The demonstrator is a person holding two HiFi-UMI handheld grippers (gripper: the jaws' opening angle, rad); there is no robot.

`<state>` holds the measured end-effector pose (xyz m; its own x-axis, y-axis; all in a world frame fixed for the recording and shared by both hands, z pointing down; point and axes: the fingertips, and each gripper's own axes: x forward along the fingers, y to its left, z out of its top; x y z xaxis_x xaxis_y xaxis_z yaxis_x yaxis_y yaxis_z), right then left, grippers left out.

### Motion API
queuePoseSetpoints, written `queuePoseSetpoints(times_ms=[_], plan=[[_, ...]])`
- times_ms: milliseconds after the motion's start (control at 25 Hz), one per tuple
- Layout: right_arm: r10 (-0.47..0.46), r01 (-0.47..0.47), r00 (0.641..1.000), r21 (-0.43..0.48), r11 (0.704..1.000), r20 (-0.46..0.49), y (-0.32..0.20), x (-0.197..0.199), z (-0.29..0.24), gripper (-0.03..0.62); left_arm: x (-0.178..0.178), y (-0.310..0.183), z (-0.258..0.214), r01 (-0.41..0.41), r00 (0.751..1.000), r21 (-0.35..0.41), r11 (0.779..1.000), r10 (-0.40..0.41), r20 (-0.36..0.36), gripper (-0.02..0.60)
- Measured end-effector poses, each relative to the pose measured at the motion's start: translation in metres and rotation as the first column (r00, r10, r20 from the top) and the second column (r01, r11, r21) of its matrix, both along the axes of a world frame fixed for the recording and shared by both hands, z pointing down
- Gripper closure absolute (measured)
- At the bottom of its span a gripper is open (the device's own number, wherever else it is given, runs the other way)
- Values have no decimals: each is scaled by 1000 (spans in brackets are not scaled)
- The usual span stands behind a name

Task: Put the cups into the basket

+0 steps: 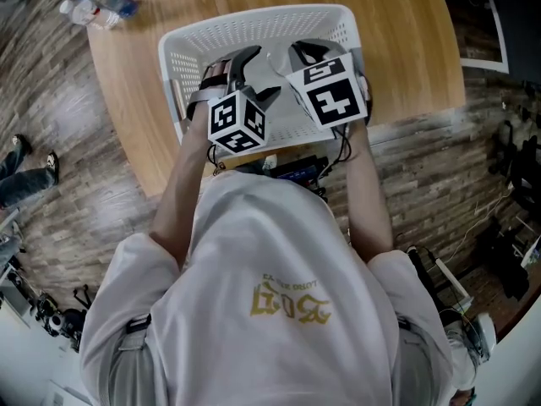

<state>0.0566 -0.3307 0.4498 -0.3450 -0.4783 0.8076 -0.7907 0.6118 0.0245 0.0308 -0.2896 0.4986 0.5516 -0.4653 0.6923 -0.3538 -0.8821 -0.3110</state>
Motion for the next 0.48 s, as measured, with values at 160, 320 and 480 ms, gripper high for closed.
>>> queuePoseSetpoints(times_ms=[160,320,480], plan=[[-41,39,993,-18,999,-107,4,6,-1,562,-3,-4,-2,33,999,-9,999,-33,9,183],[-47,44,994,-38,998,-95,-1,8,1,562,-7,-12,-7,61,998,22,998,-61,-5,183],[-58,55,995,-36,998,-78,-4,10,2,560,-9,-17,-10,84,996,26,996,-84,-21,181]])
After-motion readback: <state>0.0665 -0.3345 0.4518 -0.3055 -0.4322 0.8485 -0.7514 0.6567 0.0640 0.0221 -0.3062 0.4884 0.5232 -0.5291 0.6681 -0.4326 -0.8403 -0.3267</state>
